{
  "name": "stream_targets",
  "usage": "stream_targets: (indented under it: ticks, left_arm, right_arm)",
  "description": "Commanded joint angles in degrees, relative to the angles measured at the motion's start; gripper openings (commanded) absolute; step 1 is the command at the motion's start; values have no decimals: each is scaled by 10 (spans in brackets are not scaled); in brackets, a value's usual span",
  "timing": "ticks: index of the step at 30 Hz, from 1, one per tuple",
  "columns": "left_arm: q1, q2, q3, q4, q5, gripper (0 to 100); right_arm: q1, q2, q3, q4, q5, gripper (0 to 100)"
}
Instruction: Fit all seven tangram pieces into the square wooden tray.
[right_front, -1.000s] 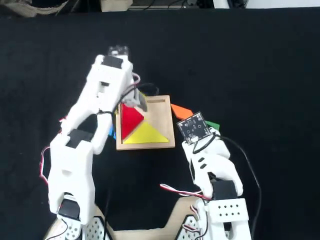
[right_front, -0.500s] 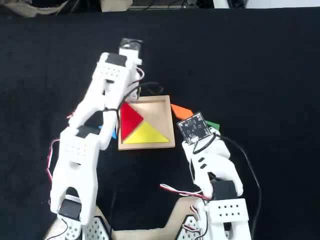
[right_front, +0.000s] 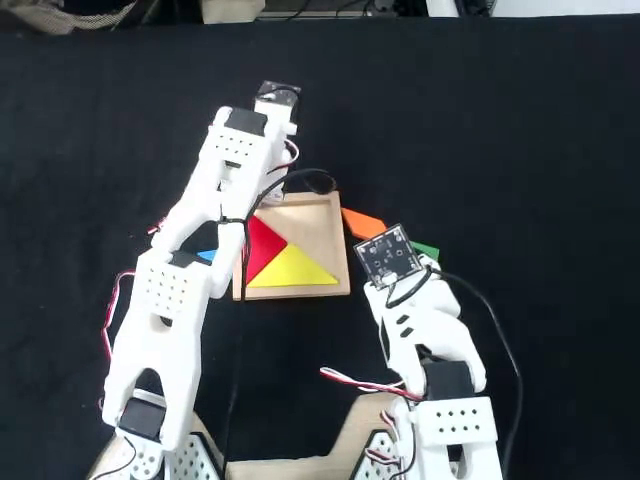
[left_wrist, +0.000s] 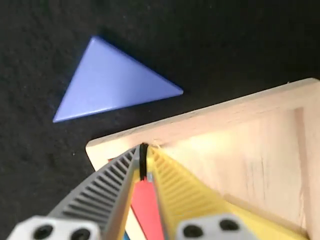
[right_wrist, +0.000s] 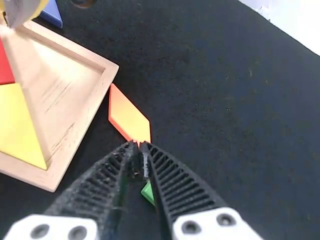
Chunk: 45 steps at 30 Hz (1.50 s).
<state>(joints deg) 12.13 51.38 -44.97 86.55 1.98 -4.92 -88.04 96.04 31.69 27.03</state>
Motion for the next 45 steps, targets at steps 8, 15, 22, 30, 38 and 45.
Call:
stream_targets:
  ticks: [8, 15, 22, 30, 38, 45]
  left_arm:
    - [-41, -136, -126, 145, 0, 28]
    - [-65, -386, 43, 144, -4, 29]
    - [-71, -653, 287, 142, -45, 30]
    - [-203, -780, 551, -2, -40, 30]
    - [-269, -870, 773, -153, 49, 30]
    - [-226, -1077, 1040, -345, 49, 30]
  right_arm:
    - [39, -8, -24, -4, -68, 18]
    - [57, -6, -33, 0, -115, 152]
    - [62, -7, -36, 1, -118, 155]
    - [76, -11, -39, 2, -115, 155]
    - [44, -4, -229, 216, -106, 152]
    - [-33, 134, -357, 302, -33, 152]
